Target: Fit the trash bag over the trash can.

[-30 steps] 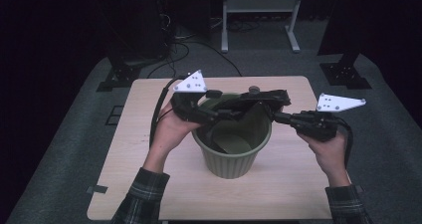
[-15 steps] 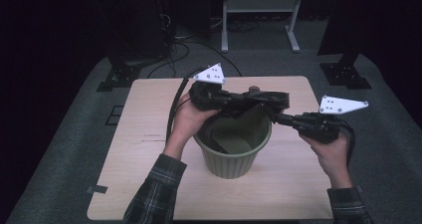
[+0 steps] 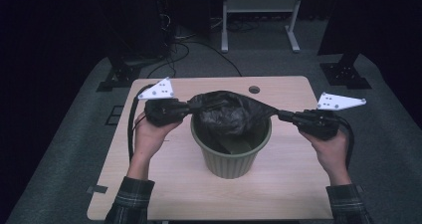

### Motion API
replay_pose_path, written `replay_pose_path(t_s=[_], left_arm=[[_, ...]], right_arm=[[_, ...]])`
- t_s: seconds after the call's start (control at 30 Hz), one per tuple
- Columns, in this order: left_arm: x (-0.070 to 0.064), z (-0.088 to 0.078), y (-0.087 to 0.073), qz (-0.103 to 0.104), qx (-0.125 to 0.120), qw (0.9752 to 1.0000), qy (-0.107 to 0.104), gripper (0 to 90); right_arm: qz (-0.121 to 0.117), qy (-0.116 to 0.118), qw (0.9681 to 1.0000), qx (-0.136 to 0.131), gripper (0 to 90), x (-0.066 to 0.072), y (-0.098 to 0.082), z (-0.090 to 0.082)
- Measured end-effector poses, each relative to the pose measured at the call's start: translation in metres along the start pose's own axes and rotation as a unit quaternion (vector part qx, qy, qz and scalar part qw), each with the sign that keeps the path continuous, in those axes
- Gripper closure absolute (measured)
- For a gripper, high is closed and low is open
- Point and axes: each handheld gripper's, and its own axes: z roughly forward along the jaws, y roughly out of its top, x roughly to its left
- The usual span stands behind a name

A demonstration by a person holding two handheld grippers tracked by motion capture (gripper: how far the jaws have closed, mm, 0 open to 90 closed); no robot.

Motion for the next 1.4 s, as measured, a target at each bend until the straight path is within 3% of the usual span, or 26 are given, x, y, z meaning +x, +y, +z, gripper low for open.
replay_pose_path(t_s=[0.07,0.2,0.47,0.63,0.83,1.0,1.13,1.17,1.27,1.33,1.4], left_arm=[[0.001,-0.001,-0.005,-0.005,0.001,1.0000,0.001,89.6],[0.003,0.006,-0.005,-0.009,0.008,0.9999,0.002,89.6],[0.002,0.026,0.006,-0.014,0.008,0.9998,0.011,89.6],[-0.001,0.037,0.012,-0.007,0.012,0.9999,0.003,89.6],[-0.003,0.038,0.012,-0.004,0.012,0.9999,0.002,89.6],[-0.003,0.036,0.013,-0.003,0.010,0.9999,0.001,89.6],[-0.005,0.035,0.012,-0.002,0.007,1.0000,0.000,89.6],[-0.005,0.035,0.012,-0.001,0.007,1.0000,0.000,89.6],[-0.005,0.036,0.010,-0.003,0.009,0.9999,-0.004,89.6],[-0.005,0.036,0.009,-0.003,0.011,0.9999,-0.005,89.5],[-0.004,0.034,0.007,-0.005,0.010,0.9999,-0.003,89.5]], right_arm=[[0.001,-0.001,1.0000,0.002,89.9,0.001,0.001,0.005],[0.001,0.006,0.9999,-0.009,78.0,0.008,0.004,0.007],[0.000,0.014,0.9992,-0.037,70.6,0.015,0.007,-0.010],[-0.001,0.024,0.9988,-0.043,66.9,0.023,0.005,-0.015],[0.014,0.060,0.9967,-0.052,63.1,0.028,0.007,-0.008],[0.018,0.067,0.9967,-0.044,58.9,0.029,0.008,0.004],[0.035,0.077,0.9955,-0.043,56.5,0.027,0.007,0.016],[0.036,0.081,0.9950,-0.045,56.8,0.026,0.008,0.019],[0.033,0.087,0.9945,-0.049,69.7,0.028,0.009,0.025],[0.023,0.081,0.9954,-0.045,84.4,0.031,0.011,0.027],[0.014,0.069,0.9969,-0.034,90.0,0.032,0.011,0.028]])
